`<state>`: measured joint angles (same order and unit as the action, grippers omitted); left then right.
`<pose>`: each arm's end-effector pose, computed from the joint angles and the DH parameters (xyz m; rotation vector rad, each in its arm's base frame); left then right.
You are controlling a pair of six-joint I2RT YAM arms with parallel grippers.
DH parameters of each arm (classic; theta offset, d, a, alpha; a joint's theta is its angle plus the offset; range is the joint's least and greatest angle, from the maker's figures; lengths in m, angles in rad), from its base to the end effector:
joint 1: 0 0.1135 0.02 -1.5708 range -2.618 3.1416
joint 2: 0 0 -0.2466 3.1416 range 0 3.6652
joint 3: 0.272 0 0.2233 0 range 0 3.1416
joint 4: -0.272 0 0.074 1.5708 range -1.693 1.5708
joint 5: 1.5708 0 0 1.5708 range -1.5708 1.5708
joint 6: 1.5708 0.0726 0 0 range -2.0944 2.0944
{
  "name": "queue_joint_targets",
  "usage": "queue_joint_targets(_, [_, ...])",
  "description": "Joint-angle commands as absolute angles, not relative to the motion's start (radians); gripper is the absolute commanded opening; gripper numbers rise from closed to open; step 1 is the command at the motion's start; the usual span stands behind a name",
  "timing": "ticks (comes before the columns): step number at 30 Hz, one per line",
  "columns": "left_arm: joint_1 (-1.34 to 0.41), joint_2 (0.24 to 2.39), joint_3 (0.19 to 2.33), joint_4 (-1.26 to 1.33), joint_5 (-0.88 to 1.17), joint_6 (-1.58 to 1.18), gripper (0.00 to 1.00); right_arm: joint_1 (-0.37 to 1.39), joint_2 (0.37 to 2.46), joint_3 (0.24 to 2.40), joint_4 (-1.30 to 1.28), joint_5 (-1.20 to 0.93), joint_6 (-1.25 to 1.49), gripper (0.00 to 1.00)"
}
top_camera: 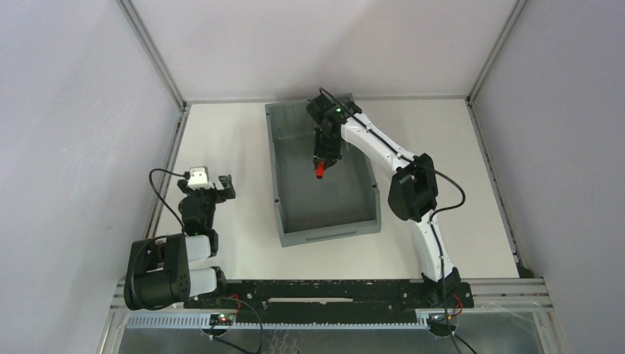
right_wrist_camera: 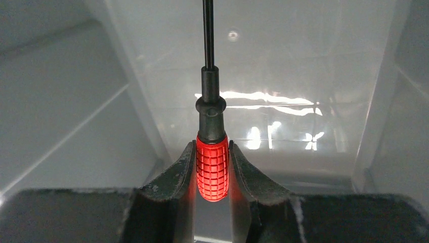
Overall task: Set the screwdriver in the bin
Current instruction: Place the screwdriver in the bin.
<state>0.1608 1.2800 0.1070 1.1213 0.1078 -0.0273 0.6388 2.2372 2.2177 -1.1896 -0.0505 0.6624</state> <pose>0.2321 0.0297 0.1671 -0.0695 1.6207 0.0154 0.3515 0.2656 0.2261 0.0206 2.8604 0.3742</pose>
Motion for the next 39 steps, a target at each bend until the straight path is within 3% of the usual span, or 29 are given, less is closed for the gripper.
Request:
queue_joint_targets(1, [0.155, 1.264, 0.144, 1.161, 0.107, -0.034, 1.0, 0.654, 2.258, 2.163, -1.143, 0.0, 0.647, 0.0])
queue_joint_targets(20, [0.156, 1.264, 0.145, 1.161, 0.108, -0.034, 1.0, 0.64, 2.377, 2.059, -1.059, 0.028, 0.626, 0.0])
queue_joint_targets(39, [0.155, 1.264, 0.144, 1.16, 0.109, -0.035, 1.0, 0.641, 2.328, 2.054, -1.062, 0.028, 0.609, 0.61])
